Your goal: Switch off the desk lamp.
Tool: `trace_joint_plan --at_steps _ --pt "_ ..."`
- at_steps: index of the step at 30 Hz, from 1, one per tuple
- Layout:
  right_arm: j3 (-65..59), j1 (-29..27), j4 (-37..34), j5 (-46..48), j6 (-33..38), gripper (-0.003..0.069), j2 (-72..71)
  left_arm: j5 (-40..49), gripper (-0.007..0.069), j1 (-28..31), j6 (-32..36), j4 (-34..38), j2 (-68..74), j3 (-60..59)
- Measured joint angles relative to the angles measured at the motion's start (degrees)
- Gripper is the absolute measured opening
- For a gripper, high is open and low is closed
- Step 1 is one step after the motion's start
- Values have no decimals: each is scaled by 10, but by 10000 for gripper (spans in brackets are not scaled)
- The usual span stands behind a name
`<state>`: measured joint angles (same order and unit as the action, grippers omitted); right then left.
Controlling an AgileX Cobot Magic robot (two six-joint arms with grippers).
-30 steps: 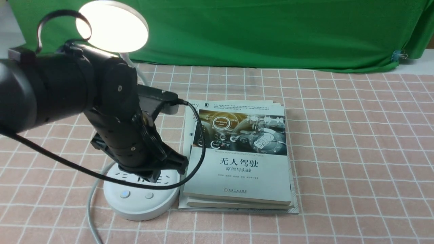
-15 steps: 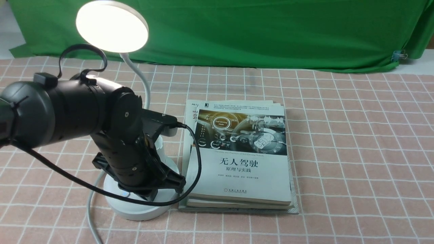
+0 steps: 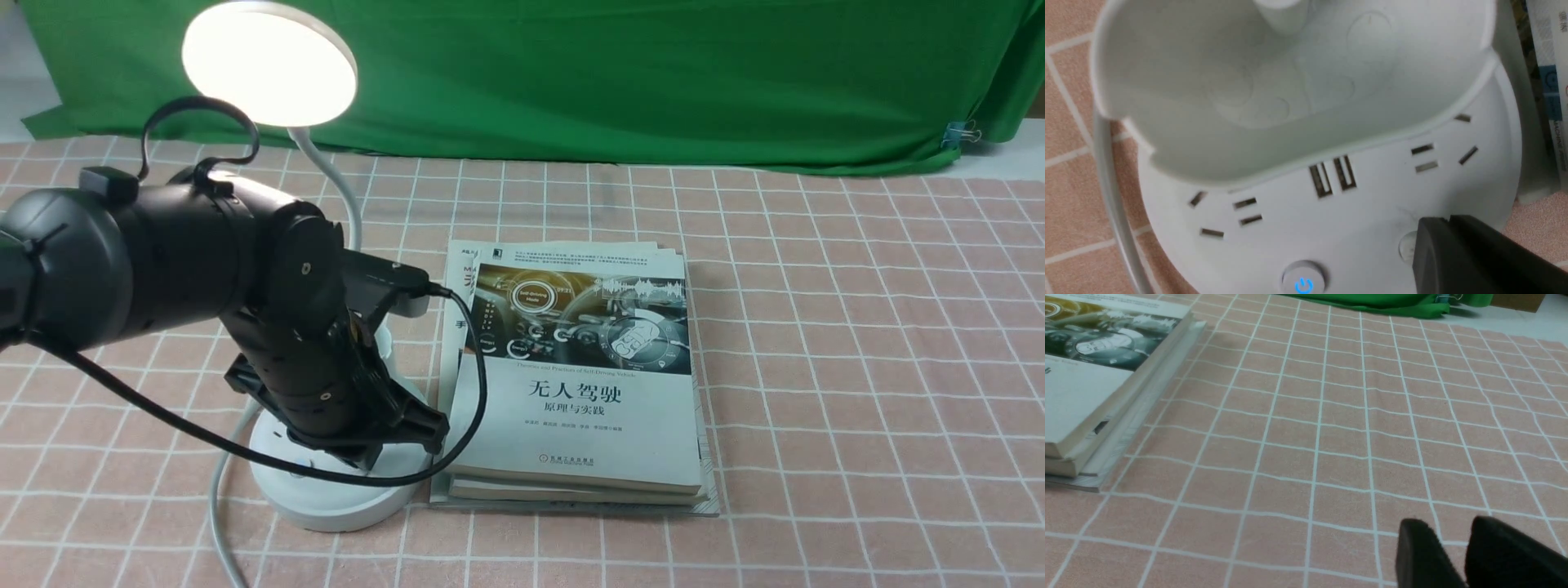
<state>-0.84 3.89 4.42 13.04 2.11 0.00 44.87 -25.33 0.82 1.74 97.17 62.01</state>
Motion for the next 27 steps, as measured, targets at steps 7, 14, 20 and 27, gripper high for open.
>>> trace_joint_plan --at_steps 7,14,20,27 --pt "0 0 0 0 0 240 0 6 5 0 0 -1 22 3" --pt "0 0 0 0 0 240 0 10 5 0 0 -1 16 5" --pt "0 0 0 0 0 240 0 22 5 0 0 13 -69 2" --pt "0 0 0 0 0 240 0 -48 5 0 0 35 -232 -106"
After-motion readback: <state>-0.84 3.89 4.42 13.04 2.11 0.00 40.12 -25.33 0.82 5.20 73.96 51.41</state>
